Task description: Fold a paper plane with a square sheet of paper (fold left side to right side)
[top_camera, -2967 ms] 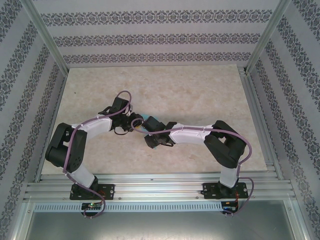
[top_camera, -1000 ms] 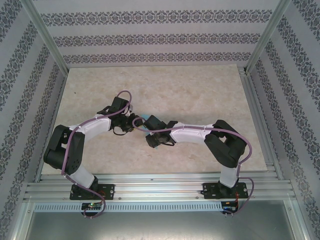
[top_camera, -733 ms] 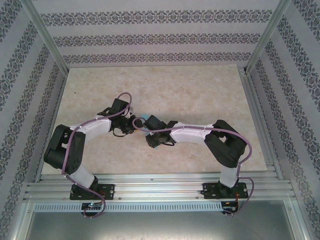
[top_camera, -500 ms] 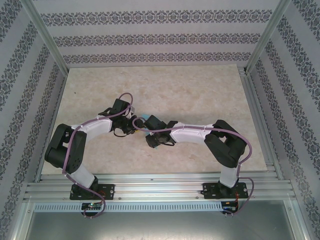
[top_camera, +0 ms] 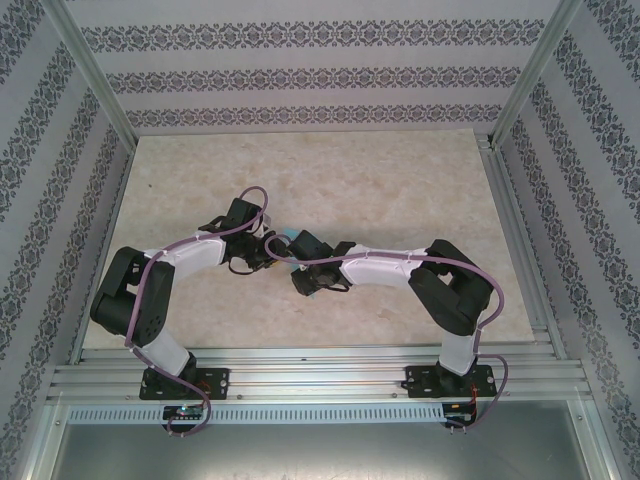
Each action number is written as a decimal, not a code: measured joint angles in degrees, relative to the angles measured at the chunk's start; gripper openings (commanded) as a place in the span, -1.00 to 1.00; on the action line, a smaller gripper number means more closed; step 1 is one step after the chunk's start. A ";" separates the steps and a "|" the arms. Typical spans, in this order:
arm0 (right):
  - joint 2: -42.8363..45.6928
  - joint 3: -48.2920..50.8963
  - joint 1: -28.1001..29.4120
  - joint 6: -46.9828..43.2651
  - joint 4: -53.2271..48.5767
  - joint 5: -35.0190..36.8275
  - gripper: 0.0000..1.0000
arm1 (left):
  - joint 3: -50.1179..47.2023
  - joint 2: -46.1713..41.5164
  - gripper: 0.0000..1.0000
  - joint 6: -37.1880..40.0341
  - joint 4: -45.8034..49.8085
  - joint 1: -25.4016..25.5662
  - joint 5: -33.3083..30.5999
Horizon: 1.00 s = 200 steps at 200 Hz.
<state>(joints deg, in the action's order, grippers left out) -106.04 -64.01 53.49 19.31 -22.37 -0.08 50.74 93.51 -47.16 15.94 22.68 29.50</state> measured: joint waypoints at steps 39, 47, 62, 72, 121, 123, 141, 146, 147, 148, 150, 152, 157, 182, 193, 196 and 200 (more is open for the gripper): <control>0.04 0.26 -0.15 -0.48 0.13 -0.13 -0.42 | 0.42 0.00 -0.90 0.17 0.02 0.00 0.00; 0.46 0.96 -0.42 -0.79 0.52 -0.59 -0.36 | 0.42 0.00 -0.91 0.20 0.04 0.00 0.00; 2.25 3.04 -0.98 -1.38 0.98 -1.55 -0.25 | 0.42 0.00 -0.93 0.22 0.24 0.00 0.00; 4.28 4.61 -1.46 -1.70 1.36 -2.21 -0.18 | 0.44 -0.02 -0.94 0.22 0.48 0.00 0.00; 13.60 7.56 -2.69 -2.34 6.25 -3.74 -0.07 | 0.44 -0.09 -0.96 0.13 1.29 0.48 0.07; 13.57 7.50 -2.60 -2.36 6.56 -3.76 -0.07 | 0.44 -0.09 -0.96 0.11 1.29 0.57 0.04; 11.87 6.67 -2.14 -2.51 7.48 -3.91 -0.07 | 0.44 -0.09 -0.96 -0.17 1.27 1.07 0.07; 11.06 6.27 -1.88 -2.56 7.61 -3.87 -0.07 | 0.44 -0.09 -0.96 -0.24 1.27 1.14 0.07; 10.91 6.21 -1.84 -2.56 7.65 -3.89 -0.07 | 0.44 -0.09 -0.96 -0.26 1.27 1.14 0.07; 10.64 6.10 -1.77 -2.56 7.67 -3.89 -0.07 | 0.44 -0.09 -0.96 -0.26 1.29 1.16 0.09; 10.40 5.99 -1.70 -2.56 7.69 -3.87 -0.07 | 0.44 -0.09 -0.96 -0.26 1.29 1.20 0.11; 10.03 5.84 -1.62 -2.56 7.74 -3.87 -0.07 | 0.44 -0.09 -0.96 -0.28 1.29 1.22 0.13; 9.16 5.53 -1.31 -2.58 7.91 -3.85 -0.07 | 0.48 -0.09 -0.96 -0.31 1.29 1.27 0.13; 6.21 5.03 -0.22 -2.78 8.31 -2.99 -0.08 | 1.09 -0.09 -0.96 -0.55 1.27 1.46 0.22; 5.62 5.03 0.04 -2.80 8.33 -2.54 -0.08 | 1.38 -0.09 -0.96 -0.72 1.25 1.46 0.22; 5.53 5.03 0.04 -2.80 8.35 -2.36 -0.08 | 1.42 -0.09 -0.96 -0.76 1.27 1.46 0.22; 5.38 5.03 0.13 -2.80 8.44 -2.16 -0.08 | 1.44 -0.09 -0.96 -0.87 1.27 1.46 0.22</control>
<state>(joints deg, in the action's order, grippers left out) -100.66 -58.98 53.63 16.51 -13.93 -2.24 52.18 93.43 -48.03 17.21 24.14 29.71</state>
